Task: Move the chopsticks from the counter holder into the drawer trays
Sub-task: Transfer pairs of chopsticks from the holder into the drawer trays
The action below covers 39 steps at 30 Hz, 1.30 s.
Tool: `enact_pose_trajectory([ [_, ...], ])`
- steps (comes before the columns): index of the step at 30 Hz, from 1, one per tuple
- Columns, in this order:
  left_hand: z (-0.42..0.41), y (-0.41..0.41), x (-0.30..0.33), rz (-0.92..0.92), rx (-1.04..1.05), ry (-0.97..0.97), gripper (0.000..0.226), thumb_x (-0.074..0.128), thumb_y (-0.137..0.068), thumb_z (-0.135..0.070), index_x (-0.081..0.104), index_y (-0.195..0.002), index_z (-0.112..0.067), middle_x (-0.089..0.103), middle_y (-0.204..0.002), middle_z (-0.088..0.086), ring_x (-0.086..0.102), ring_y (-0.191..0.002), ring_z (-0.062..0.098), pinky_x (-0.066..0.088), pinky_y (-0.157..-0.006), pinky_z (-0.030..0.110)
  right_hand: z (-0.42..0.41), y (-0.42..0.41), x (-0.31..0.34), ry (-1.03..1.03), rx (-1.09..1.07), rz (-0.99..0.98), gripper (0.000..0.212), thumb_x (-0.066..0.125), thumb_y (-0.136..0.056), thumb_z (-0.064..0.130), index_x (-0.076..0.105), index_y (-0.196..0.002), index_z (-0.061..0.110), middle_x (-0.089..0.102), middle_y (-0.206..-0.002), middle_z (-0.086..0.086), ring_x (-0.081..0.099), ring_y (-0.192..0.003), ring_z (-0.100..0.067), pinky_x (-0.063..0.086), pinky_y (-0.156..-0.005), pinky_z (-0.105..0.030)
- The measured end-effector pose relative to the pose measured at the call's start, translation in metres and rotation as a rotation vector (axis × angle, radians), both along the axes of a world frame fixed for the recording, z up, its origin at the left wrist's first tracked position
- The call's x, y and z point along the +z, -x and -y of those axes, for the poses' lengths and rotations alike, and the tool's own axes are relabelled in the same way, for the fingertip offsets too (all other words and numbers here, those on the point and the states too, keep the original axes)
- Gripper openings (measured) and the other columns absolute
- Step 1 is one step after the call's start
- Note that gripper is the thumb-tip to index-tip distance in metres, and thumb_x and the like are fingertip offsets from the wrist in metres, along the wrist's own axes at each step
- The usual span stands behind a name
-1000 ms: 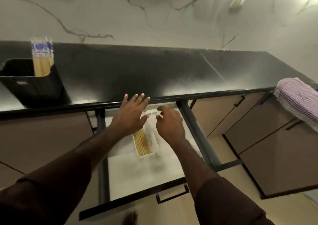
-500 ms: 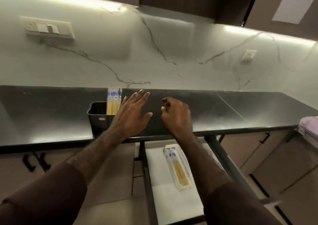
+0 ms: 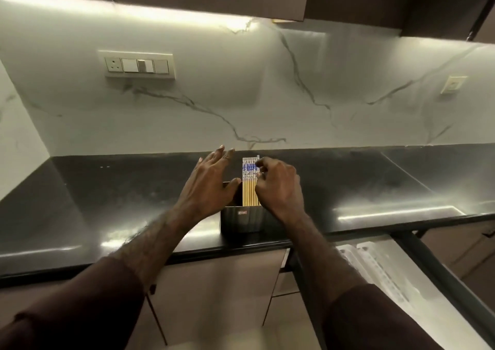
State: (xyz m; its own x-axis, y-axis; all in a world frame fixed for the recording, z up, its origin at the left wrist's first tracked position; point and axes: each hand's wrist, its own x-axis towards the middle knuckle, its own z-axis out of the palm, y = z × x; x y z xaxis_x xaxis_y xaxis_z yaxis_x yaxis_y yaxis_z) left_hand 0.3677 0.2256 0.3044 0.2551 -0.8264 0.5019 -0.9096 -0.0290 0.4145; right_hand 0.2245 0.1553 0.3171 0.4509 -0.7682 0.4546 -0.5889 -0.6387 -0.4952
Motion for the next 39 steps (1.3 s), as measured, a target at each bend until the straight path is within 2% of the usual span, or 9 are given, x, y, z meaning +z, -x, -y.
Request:
enact_pose_trajectory([
  [7, 0.048, -0.034, -0.048, -0.048, -0.016, -0.115, 0.072, 0.063, -0.089, -0.028, 0.028, -0.151, -0.018, 0.027, -0.158, 0.011, 0.022, -0.147, 0.022, 0.013, -0.118, 0.041, 0.049, -0.046, -0.043, -0.069, -0.027, -0.040, 0.033, 0.057, -0.091, 0.007, 0.065, -0.122, 0.015, 0.071, -0.111, -0.008, 0.069, -0.096, -0.022, 0.058, -0.084, -0.040],
  [10, 0.082, -0.045, -0.062, -0.055, -0.019, -0.152, 0.070, 0.061, -0.091, -0.028, 0.027, -0.152, -0.020, 0.026, -0.159, 0.009, 0.022, -0.147, 0.021, 0.013, -0.118, 0.040, 0.078, -0.061, -0.064, -0.127, -0.024, -0.039, 0.034, 0.060, -0.091, 0.010, 0.062, -0.125, 0.015, 0.070, -0.114, -0.006, 0.068, -0.096, -0.016, 0.057, -0.083, -0.029],
  [15, 0.144, -0.063, -0.077, -0.143, 0.010, -0.230, 0.069, 0.060, -0.093, -0.030, 0.025, -0.152, -0.022, 0.025, -0.159, 0.006, 0.024, -0.146, 0.022, 0.012, -0.116, 0.036, 0.126, -0.080, -0.091, -0.220, -0.026, -0.066, 0.040, 0.063, -0.091, 0.017, 0.057, -0.131, 0.019, 0.071, -0.112, -0.002, 0.068, -0.091, -0.010, 0.051, -0.075, -0.020],
  [23, 0.206, -0.087, -0.093, -0.223, -0.009, -0.259, 0.061, 0.059, -0.093, -0.023, 0.034, -0.149, -0.017, 0.033, -0.156, 0.007, 0.035, -0.142, 0.022, 0.025, -0.115, 0.032, 0.168, -0.102, -0.105, -0.288, -0.013, -0.086, 0.031, 0.057, -0.095, 0.018, 0.061, -0.125, 0.020, 0.072, -0.105, -0.002, 0.070, -0.090, -0.017, 0.059, -0.081, -0.034],
  [27, 0.215, -0.094, -0.102, -0.308, -0.037, -0.185, 0.053, 0.062, -0.091, -0.015, 0.047, -0.141, -0.013, 0.055, -0.139, 0.011, 0.054, -0.127, 0.023, 0.039, -0.107, 0.030, 0.171, -0.108, -0.115, -0.315, -0.030, -0.075, 0.022, 0.054, -0.096, 0.020, 0.065, -0.115, 0.020, 0.072, -0.099, 0.000, 0.069, -0.087, -0.016, 0.059, -0.079, -0.036],
  [29, 0.215, -0.094, -0.107, -0.370, -0.021, -0.110, 0.048, 0.067, -0.088, -0.011, 0.056, -0.134, -0.011, 0.070, -0.118, 0.011, 0.068, -0.100, 0.017, 0.050, -0.092, 0.024, 0.167, -0.109, -0.120, -0.347, -0.044, -0.057, 0.019, 0.053, -0.096, 0.023, 0.067, -0.106, 0.021, 0.071, -0.094, 0.002, 0.068, -0.083, -0.015, 0.058, -0.076, -0.036],
  [31, 0.214, -0.094, -0.111, -0.440, -0.005, -0.051, 0.043, 0.071, -0.085, -0.010, 0.062, -0.127, -0.011, 0.076, -0.094, 0.006, 0.066, -0.076, 0.006, 0.053, -0.077, 0.019, 0.164, -0.110, -0.126, -0.366, -0.060, -0.056, 0.018, 0.054, -0.093, 0.027, 0.068, -0.104, 0.021, 0.071, -0.094, 0.002, 0.068, -0.085, -0.017, 0.056, -0.076, -0.036],
  [35, 0.214, -0.098, -0.112, -0.672, -0.035, 0.003, 0.038, 0.078, -0.079, -0.009, 0.071, -0.115, -0.016, 0.075, -0.103, 0.002, 0.071, -0.091, 0.005, 0.057, -0.085, 0.026, 0.162, -0.112, -0.131, -0.412, -0.072, -0.045, 0.016, 0.062, -0.091, 0.030, 0.070, -0.102, 0.022, 0.072, -0.093, 0.006, 0.067, -0.084, -0.009, 0.050, -0.073, -0.021],
  [39, 0.212, -0.104, -0.098, -0.899, -0.130, 0.005, 0.032, 0.079, -0.075, -0.003, 0.074, -0.099, -0.022, 0.077, -0.092, 0.001, 0.074, -0.088, 0.013, 0.060, -0.081, 0.031, 0.164, -0.114, -0.118, -0.450, -0.041, 0.008, 0.011, 0.066, -0.090, 0.025, 0.071, -0.097, 0.020, 0.071, -0.086, 0.007, 0.063, -0.074, -0.001, 0.050, -0.067, -0.015],
])
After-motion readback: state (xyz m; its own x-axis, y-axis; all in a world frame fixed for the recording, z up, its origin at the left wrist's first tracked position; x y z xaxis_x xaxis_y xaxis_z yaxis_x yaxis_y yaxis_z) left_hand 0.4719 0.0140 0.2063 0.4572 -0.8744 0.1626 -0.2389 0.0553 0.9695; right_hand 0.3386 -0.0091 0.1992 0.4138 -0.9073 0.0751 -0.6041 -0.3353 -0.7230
